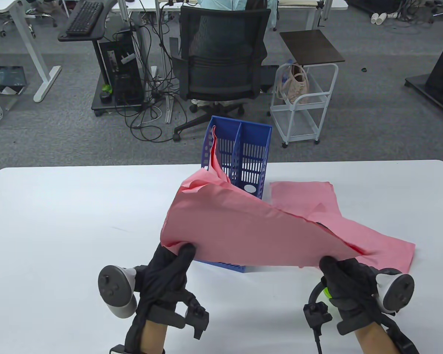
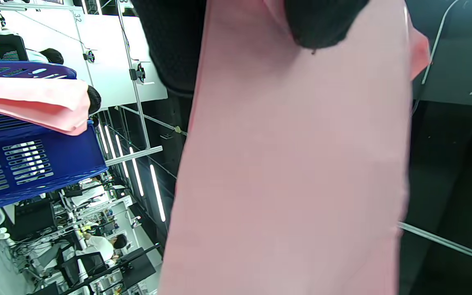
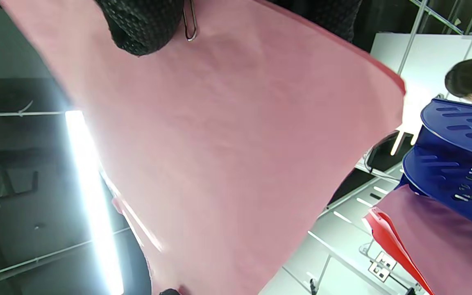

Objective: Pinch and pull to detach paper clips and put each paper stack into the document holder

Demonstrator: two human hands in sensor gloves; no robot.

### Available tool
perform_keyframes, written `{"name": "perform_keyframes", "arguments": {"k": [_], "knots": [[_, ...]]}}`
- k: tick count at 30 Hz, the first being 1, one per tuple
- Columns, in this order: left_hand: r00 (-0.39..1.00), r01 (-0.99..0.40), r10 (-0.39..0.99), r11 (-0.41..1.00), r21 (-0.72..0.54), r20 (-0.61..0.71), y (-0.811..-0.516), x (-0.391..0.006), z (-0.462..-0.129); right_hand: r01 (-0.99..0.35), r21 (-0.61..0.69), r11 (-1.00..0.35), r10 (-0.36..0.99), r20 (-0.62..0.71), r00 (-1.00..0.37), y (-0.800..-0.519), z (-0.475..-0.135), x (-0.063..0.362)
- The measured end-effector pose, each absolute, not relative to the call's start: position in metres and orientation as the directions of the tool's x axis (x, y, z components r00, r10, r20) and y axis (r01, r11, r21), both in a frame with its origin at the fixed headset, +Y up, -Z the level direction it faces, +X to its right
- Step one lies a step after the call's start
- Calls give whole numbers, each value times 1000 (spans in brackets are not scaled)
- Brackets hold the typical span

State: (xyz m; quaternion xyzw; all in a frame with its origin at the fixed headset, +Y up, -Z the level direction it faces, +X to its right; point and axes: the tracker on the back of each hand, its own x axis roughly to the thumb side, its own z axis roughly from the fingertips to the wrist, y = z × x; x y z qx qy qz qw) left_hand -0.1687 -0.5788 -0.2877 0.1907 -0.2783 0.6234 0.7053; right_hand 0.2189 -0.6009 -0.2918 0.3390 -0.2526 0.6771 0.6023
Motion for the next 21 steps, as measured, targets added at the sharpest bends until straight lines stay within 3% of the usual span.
{"name": "perform_keyframes", "arguments": {"k": [8,15,18,21], "knots": [[409,-908,653,359,215,637,-569,-184,-278,-982,-67,-177,604,781,-162,-592,-288,234],[723,-685,447,562,462,527,-560,-184,-266,-863,-241,-444,486,744,-458,-584,-284,234],[791,-583,340,671,457,509,-559,-174,-266,-797,-211,-565,445,736,-510,-584,-284,225],[790,-517,281,783,346,544,-561,-159,-270,-701,-197,-685,375,730,-571,-587,-283,212]]}}
